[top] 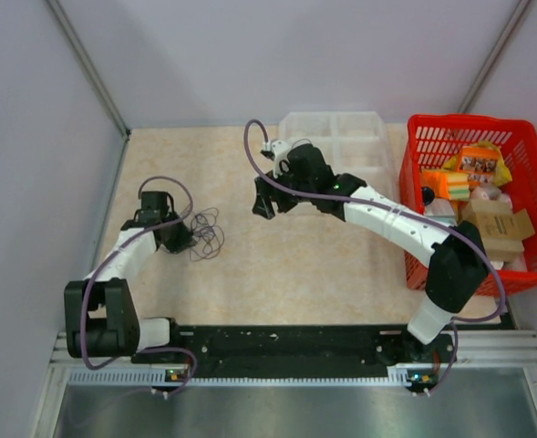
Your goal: Untangle the cables
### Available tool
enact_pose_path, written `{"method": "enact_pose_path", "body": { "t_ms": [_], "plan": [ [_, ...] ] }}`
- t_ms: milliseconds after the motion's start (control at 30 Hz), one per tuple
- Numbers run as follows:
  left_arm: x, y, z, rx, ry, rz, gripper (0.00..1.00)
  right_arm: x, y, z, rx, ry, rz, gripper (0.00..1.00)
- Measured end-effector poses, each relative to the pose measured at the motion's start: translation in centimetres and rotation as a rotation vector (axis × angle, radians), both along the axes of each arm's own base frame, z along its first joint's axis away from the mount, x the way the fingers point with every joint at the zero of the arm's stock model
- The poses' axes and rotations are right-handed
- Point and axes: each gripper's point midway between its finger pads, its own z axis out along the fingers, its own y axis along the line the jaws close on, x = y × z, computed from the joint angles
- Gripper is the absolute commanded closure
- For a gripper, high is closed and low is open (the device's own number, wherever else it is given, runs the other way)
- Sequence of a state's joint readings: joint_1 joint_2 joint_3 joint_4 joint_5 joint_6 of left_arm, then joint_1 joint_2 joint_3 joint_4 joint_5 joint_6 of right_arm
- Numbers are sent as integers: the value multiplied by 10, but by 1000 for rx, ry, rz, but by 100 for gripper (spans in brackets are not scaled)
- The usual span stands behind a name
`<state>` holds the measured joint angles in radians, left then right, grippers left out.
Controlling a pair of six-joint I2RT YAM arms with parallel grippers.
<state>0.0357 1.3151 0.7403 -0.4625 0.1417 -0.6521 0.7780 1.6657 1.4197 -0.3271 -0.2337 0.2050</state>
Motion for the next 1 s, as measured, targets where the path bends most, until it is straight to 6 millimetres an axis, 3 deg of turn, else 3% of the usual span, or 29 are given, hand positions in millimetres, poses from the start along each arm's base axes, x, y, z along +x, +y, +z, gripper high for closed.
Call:
{"method": "enact_pose_path", "body": {
  "t_ms": [100,167,200,233,367,467,533,600,667,767,900,1000],
  "plan": [
    [-3,-3,12,-3,-30,-32,100,-3,2,1,15,12,10,32],
    [-4,-7,36,-18,-85,-56,100,-5,7,4,43,28,23,31],
    [-3,-10,57,-29,-136,-71,100,-7,12,6,70,38,36,31],
    [0,-15,84,-44,-206,-91,100,-9,15,6,91,47,46,30],
    [5,-38,222,-123,-593,-192,100,-20,33,4,189,120,105,29],
    [-16,-58,329,-194,-895,-297,100,-27,43,9,256,156,143,25],
    [-35,-71,385,-238,-1045,-371,100,-29,48,21,308,142,167,23],
    [-50,-80,423,-273,-1148,-428,100,-31,49,32,344,118,186,23],
    [-62,-86,451,-307,-1207,-468,100,-34,48,49,374,86,201,22],
    [-68,-92,476,-369,-1245,-498,100,-36,45,84,433,-13,221,21],
    [-67,-95,485,-463,-1226,-474,100,-54,28,124,543,-160,254,21],
    [-63,-96,484,-514,-1189,-444,100,-69,13,135,585,-219,267,21]
  ]
}}
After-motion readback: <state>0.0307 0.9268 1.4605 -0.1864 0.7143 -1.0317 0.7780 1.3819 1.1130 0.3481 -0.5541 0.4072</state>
